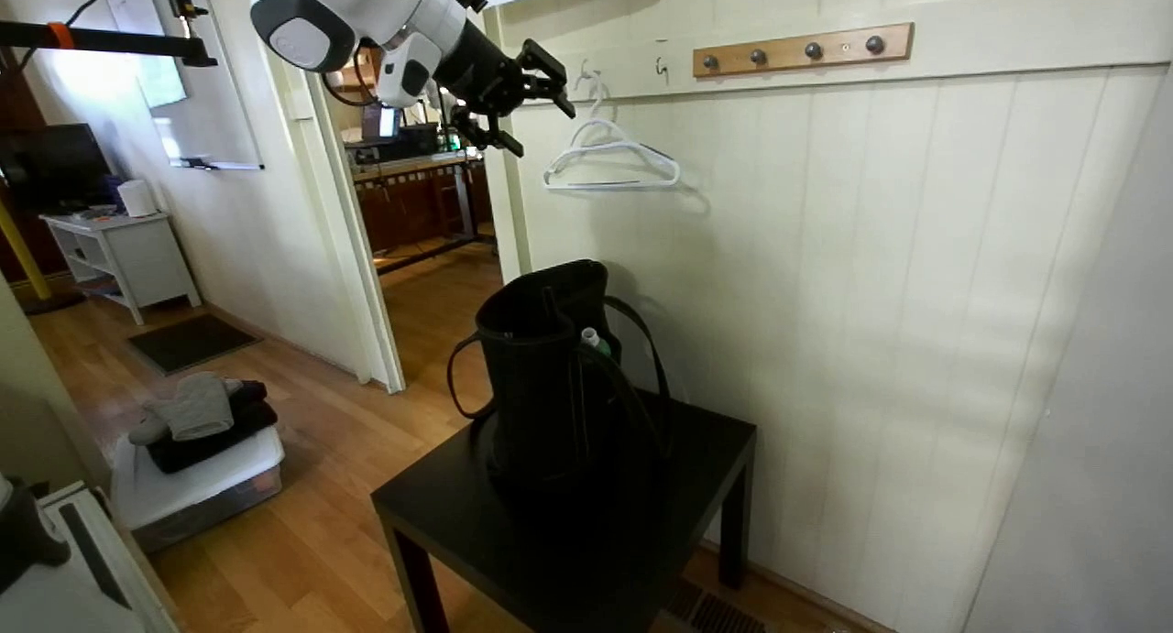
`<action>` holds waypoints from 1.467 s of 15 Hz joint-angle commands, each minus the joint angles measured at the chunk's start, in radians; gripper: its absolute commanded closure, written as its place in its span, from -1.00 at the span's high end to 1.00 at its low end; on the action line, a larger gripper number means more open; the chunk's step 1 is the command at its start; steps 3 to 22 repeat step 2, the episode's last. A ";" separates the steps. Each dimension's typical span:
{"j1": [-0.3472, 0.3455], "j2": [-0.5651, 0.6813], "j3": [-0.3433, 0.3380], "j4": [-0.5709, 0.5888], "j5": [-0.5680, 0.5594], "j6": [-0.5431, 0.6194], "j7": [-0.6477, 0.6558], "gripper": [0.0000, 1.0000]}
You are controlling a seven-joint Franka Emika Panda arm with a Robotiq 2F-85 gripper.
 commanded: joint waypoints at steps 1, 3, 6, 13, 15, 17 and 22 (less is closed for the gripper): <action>0.000 0.000 0.000 0.000 0.000 0.000 0.000 1.00; 0.000 0.000 0.000 0.000 0.000 0.000 0.000 1.00; 0.000 0.000 0.000 0.000 0.000 0.000 0.000 1.00; 0.000 0.000 0.000 0.000 0.000 0.000 0.000 1.00; 0.000 0.000 0.000 0.000 0.000 0.000 0.000 1.00; 0.000 0.000 0.000 0.000 0.000 0.000 0.000 1.00; 0.000 0.000 0.000 0.000 0.000 0.000 0.000 1.00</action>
